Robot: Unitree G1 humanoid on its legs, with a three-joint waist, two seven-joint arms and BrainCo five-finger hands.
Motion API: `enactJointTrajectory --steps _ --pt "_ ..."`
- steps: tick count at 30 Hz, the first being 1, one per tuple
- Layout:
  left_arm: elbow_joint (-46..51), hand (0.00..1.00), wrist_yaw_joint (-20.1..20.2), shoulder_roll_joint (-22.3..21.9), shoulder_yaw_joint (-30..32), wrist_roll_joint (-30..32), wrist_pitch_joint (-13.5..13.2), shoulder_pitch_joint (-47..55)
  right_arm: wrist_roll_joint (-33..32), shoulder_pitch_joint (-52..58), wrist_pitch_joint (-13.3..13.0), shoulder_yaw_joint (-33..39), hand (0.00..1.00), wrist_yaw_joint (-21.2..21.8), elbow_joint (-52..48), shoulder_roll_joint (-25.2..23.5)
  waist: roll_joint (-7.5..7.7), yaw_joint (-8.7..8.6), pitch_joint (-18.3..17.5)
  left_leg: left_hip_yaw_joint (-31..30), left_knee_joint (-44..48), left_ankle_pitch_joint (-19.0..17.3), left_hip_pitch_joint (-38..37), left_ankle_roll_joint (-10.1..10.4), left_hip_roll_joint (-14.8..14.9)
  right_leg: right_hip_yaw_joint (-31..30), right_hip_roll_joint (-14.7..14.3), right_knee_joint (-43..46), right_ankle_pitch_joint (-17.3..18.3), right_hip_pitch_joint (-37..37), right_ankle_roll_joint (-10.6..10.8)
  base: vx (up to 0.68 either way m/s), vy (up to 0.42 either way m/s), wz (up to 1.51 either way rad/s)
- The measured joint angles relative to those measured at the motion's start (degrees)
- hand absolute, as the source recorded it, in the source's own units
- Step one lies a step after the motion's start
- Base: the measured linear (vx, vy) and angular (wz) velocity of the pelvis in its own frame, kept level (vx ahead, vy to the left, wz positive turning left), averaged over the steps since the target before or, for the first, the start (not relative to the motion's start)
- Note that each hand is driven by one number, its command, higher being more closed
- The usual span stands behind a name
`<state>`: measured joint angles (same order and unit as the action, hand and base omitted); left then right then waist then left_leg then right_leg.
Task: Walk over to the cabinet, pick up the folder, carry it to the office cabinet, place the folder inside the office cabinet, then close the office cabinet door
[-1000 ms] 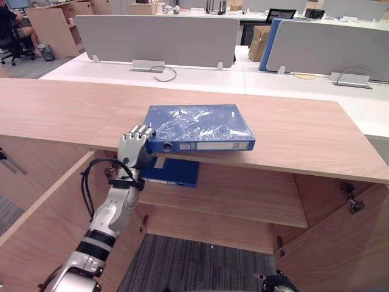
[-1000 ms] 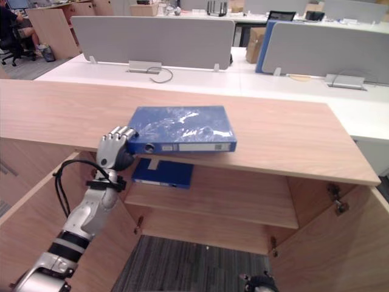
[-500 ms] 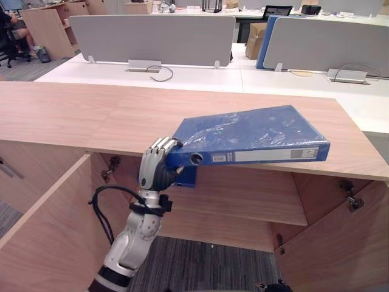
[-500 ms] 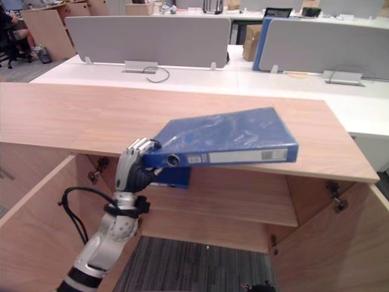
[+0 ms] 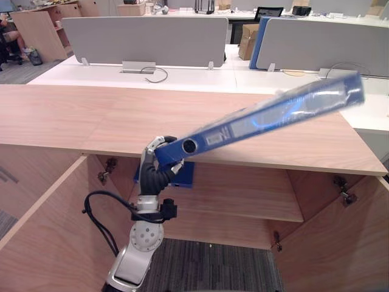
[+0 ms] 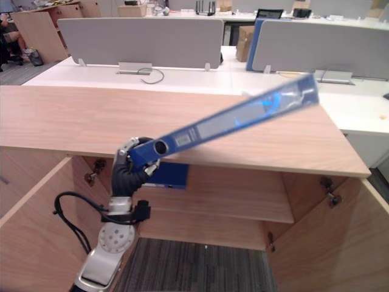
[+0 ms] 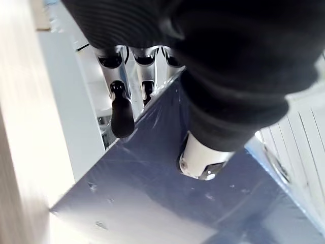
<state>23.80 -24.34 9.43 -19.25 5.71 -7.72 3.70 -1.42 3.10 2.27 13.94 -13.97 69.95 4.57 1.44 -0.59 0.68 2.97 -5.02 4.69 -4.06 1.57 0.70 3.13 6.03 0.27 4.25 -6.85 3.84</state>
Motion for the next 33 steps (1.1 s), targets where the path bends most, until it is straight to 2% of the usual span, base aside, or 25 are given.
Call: enactJointTrajectory --steps 3,6,15,20,23,27,29,33 --pt "0.46 1.00 1.41 -0.60 0.37 -13.63 -0.70 0.18 -2.11 0.75 0.00 -0.36 0.00 0.00 -0.05 0.03 0.03 -0.09 -0.73 0.29 0.00 0.02 0.01 -0.03 0.00 -0.31 0.03 0.40 0.03 0.35 0.09 -0.03 0.005 -0.05" --pt "0.60 1.00 1.50 -2.20 2.15 -20.06 -0.90 0.47 -4.81 1.30 -0.14 -1.90 0.00 0.00 -0.70 0.10 0.09 -0.20 -1.55 0.94 0.01 0.03 0.02 -0.04 0.17 -1.04 -0.06 0.63 -0.01 0.82 0.15 -0.03 0.006 -0.10" --pt "1.55 1.00 1.37 -4.06 5.02 -25.46 -1.70 0.59 -8.93 3.09 -1.68 -4.60 0.00 0.02 -6.26 -0.58 0.11 -0.68 -1.79 3.23 0.03 -0.14 -0.06 -0.20 0.54 -3.46 -0.22 0.65 -0.53 1.95 0.56 -0.01 0.005 -0.14" --pt "1.54 1.00 2.71 -4.28 5.56 -30.74 -1.77 0.57 -10.98 3.45 -1.84 -5.56 0.00 0.02 -10.74 -1.64 0.07 -1.37 -2.09 4.38 0.03 -0.42 -0.10 -0.41 0.54 -4.75 -0.21 0.56 -0.80 2.54 0.66 -0.01 0.009 -0.12" --pt "1.54 1.00 4.20 -4.28 6.66 -35.25 -2.15 0.52 -14.00 5.92 -2.64 -6.83 0.00 0.06 -21.39 -2.75 0.09 -1.52 -2.20 5.82 0.11 -0.64 -0.12 -0.31 0.53 -6.13 -0.31 0.16 -1.38 3.04 0.77 -0.01 0.012 -0.25" --pt "1.54 1.00 6.30 -4.38 9.18 -40.82 -3.16 0.44 -19.34 11.44 -5.81 -7.14 0.00 0.30 -39.10 -4.68 0.20 -2.15 -2.29 7.77 0.17 -1.03 -0.53 -0.33 0.60 -8.20 -0.59 0.15 -1.90 3.67 0.90 0.00 0.011 -0.26" --pt "1.54 1.00 6.62 -4.39 10.61 -42.51 -3.43 0.45 -20.71 13.45 -6.78 -7.42 0.00 0.71 -44.89 -5.35 0.19 -2.26 -2.28 9.02 0.17 -1.77 -1.08 -0.15 0.75 -9.56 -0.83 0.14 -2.06 3.76 0.91 -0.01 0.011 -0.40" --pt "1.55 1.00 8.06 -4.58 14.76 -45.36 -5.13 0.63 -27.35 18.96 -8.79 -8.43 0.00 3.76 -60.49 -6.05 0.14 -2.83 -2.32 9.60 0.12 -3.43 -1.41 -0.81 0.52 -13.10 -1.58 0.38 -2.37 5.72 1.25 -0.01 0.015 -0.50"
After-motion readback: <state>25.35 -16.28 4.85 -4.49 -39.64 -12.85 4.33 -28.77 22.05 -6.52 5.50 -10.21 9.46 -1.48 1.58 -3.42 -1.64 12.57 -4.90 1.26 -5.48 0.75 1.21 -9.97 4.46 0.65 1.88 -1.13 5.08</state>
